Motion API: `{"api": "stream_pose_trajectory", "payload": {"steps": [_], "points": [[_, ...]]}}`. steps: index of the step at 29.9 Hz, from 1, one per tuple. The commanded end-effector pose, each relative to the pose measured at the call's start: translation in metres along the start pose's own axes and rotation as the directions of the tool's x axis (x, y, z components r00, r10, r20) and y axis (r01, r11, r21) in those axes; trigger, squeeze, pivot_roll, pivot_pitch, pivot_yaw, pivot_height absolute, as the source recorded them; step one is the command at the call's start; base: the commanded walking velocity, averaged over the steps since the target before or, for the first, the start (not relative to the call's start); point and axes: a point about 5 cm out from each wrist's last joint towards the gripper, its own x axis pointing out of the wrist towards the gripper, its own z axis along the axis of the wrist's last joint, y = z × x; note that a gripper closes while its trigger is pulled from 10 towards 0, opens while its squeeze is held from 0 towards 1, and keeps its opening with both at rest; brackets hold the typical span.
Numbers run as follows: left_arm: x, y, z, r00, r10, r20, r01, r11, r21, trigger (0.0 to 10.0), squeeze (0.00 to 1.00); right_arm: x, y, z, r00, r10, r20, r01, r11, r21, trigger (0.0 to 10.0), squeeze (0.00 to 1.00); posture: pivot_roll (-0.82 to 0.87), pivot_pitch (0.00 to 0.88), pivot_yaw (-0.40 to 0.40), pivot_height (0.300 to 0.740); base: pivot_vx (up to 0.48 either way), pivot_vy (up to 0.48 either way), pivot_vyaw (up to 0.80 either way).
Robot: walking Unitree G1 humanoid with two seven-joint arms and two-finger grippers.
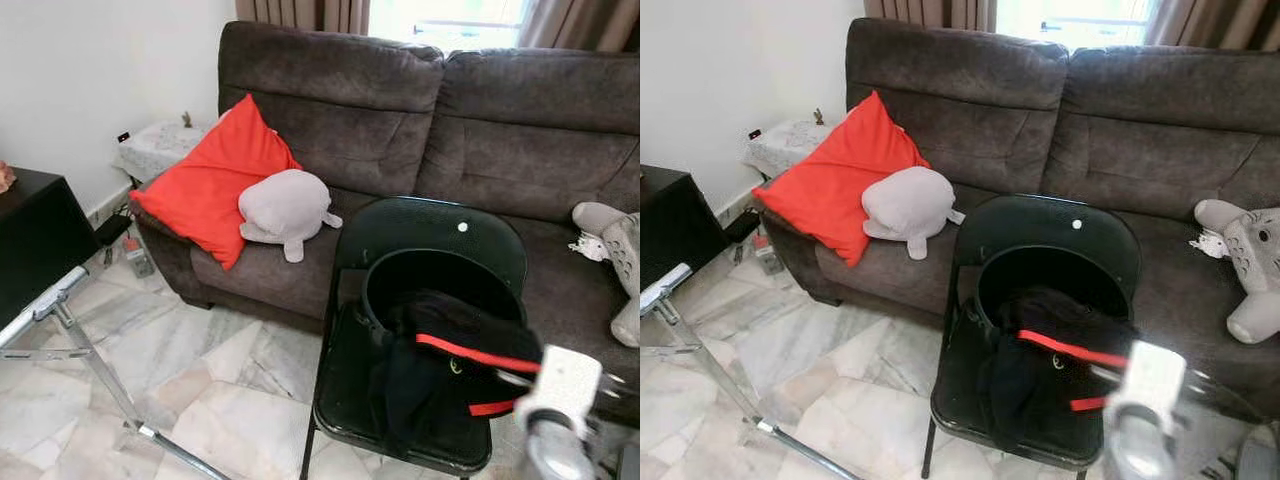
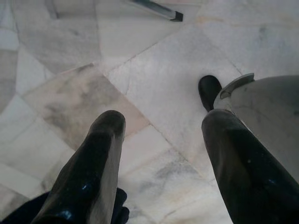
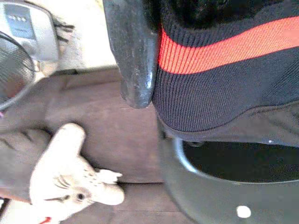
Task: Hang hanger
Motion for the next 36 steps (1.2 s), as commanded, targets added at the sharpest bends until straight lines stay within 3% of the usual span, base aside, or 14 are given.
{"api": "stream_pose_trajectory", "payload": {"steps": [1,6,11,16,21,26,32,35,36], "points": [[0.000,0.002,-0.002,1.000,0.004,-0.014,-0.004,1.000,0.016,10.0,0.00,0.001,0.007,0.013,0.999,0.023,0.049,-0.024,1.000,0.012,10.0,0.00,-0.08,0.000,0.042,0.740,0.000,0.000,0.00],[0.000,0.003,-0.001,1.000,0.011,-0.006,-0.011,1.000,0.001,10.0,0.00,0.003,0.023,0.027,0.992,0.062,0.112,-0.060,0.998,-0.015,10.0,0.00,-0.06,0.000,0.033,0.740,0.000,0.000,0.32],[0.000,0.003,0.000,1.000,0.018,-0.001,-0.018,1.000,-0.018,10.0,0.00,-0.005,0.065,0.044,0.950,0.230,0.210,-0.204,0.969,-0.141,10.0,0.00,-0.04,0.000,0.027,0.740,0.000,0.000,0.80],[0.000,0.003,0.001,1.000,0.021,-0.005,-0.021,1.000,-0.022,10.0,0.00,-0.010,0.081,0.053,0.912,0.318,0.259,-0.264,0.938,-0.224,10.0,0.00,-0.04,0.000,0.026,0.740,0.000,0.000,0.80],[0.000,0.003,0.001,1.000,0.021,-0.005,-0.021,0.999,-0.026,10.0,0.00,-0.010,0.084,0.061,0.889,0.363,0.280,-0.301,0.923,-0.240,10.0,0.00,-0.05,0.000,0.021,0.740,0.000,0.000,0.80],[0.001,0.001,0.003,1.000,0.015,-0.002,-0.015,0.999,-0.033,10.0,0.00,-0.015,0.097,0.074,0.830,0.459,0.318,-0.373,0.879,-0.296,10.0,0.00,-0.05,0.000,0.016,0.740,0.000,0.000,0.80],[0.001,-0.001,0.004,1.000,0.013,0.002,-0.013,0.999,-0.037,10.0,0.00,-0.018,0.105,0.073,0.804,0.509,0.307,-0.404,0.847,-0.347,10.0,0.00,-0.05,0.000,0.012,0.740,0.000,0.000,0.80],[0.002,-0.002,0.005,1.000,0.012,0.003,-0.012,0.999,-0.039,10.0,0.00,-0.021,0.109,0.070,0.782,0.553,0.287,-0.444,0.818,-0.367,10.0,0.00,-0.06,0.000,0.010,0.740,0.000,0.000,0.80],[0.002,-0.002,0.005,1.000,0.012,0.003,-0.012,0.999,-0.039,10.0,0.00,-0.025,0.113,0.069,0.753,0.598,0.274,-0.480,0.784,-0.394,10.0,0.00,-0.06,0.000,0.011,0.740,0.000,0.000,0.80]]}}
